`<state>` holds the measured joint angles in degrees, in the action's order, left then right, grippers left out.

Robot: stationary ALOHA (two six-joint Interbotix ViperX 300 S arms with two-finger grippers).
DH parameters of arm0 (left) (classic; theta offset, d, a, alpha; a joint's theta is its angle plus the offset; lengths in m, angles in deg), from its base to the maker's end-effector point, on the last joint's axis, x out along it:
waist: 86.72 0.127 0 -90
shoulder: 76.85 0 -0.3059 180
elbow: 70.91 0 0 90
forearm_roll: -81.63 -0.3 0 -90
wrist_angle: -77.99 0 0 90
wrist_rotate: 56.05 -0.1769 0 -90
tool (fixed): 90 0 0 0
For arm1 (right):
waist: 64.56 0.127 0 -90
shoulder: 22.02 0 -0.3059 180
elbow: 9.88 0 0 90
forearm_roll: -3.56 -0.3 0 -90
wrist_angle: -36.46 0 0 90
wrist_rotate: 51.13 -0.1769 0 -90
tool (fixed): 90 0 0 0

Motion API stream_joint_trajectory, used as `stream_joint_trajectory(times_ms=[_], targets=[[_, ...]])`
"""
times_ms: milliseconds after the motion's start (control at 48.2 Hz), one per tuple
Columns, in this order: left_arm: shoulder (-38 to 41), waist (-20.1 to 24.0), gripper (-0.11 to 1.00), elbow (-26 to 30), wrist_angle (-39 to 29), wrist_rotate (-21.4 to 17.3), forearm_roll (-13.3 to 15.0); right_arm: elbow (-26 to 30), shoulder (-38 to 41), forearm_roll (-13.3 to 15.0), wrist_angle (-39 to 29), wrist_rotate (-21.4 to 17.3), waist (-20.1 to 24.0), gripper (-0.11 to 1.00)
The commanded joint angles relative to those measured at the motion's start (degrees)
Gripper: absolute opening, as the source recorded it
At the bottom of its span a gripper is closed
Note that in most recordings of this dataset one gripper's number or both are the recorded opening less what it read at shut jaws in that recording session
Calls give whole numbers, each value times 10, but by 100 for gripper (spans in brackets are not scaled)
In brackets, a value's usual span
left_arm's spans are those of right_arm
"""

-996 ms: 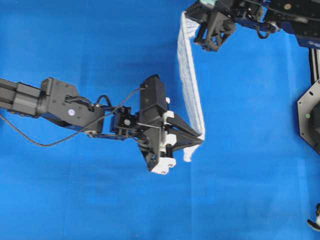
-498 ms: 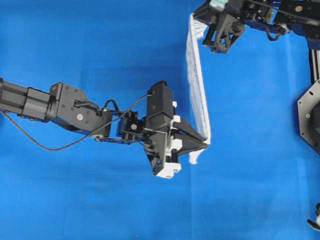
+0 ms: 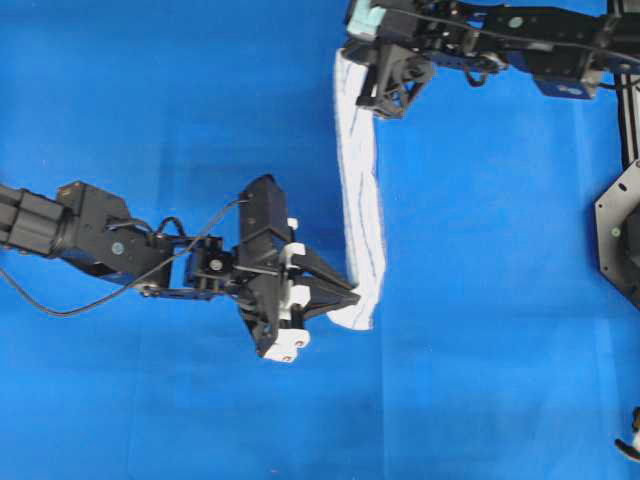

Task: Fold the blue towel.

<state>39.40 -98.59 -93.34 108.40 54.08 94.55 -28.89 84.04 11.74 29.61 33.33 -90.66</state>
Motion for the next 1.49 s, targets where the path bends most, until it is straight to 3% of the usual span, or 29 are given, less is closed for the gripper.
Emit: stream_joint_trajectory(times_ms=[0,166,685,768,872,1038,1121,1473], targets=[[-29,-16,2,-13,23,1,7,30,4,8,3,1,1,1],[-37,-27,2,-40,56,0,7,59,29,20,3,1,6,1],[-25,-23,2,-40,29,0,25,78,69,27,5,3,14,2],[-22,-23,2,-39,28,0,32,78,69,28,5,3,16,12],[-19,-23,18,-39,18,0,53,78,69,29,6,3,18,40],[-22,-25,66,-42,3,0,62,78,69,29,23,14,24,85],[-29,-25,83,-49,-13,1,62,78,69,29,26,18,24,83],[-162,-28,77,-132,-74,0,62,74,36,29,18,24,24,82]])
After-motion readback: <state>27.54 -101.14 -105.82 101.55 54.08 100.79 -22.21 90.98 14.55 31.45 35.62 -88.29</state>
